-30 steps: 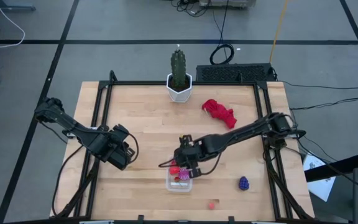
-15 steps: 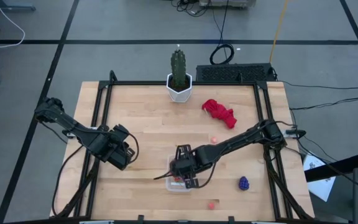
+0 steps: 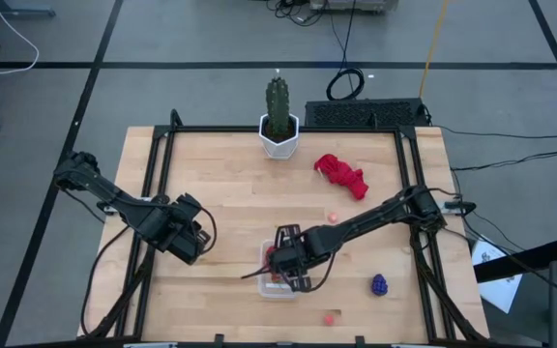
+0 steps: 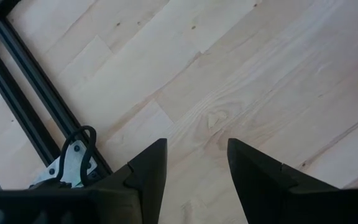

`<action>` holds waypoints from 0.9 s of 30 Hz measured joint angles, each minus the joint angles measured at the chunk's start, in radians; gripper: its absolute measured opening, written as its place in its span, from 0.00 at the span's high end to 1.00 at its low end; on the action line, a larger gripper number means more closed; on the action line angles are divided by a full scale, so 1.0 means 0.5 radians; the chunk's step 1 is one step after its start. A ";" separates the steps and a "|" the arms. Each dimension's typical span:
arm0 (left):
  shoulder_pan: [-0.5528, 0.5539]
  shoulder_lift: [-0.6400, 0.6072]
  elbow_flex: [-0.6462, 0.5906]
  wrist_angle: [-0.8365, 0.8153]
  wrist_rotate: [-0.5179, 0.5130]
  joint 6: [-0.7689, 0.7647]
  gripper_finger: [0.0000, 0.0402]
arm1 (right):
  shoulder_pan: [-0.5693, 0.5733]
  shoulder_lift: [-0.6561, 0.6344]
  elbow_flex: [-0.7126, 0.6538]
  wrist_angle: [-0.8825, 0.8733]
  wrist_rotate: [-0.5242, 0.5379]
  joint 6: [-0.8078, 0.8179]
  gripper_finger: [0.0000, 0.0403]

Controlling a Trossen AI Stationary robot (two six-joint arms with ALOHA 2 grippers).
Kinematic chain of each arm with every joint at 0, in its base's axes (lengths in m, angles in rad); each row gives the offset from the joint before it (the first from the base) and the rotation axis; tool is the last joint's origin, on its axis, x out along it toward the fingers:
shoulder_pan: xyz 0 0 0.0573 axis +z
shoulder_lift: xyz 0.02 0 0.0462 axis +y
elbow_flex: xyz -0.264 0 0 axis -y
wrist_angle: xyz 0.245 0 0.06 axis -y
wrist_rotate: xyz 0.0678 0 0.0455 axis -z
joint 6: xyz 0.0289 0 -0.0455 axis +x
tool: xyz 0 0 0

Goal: Pick and placing Produce into tupperware
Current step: Put the strawberry into the transparent container

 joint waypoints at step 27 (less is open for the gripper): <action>-0.001 0.000 0.000 0.017 -0.002 0.003 0.56 | -0.041 0.001 -0.034 0.045 -0.053 -0.083 0.58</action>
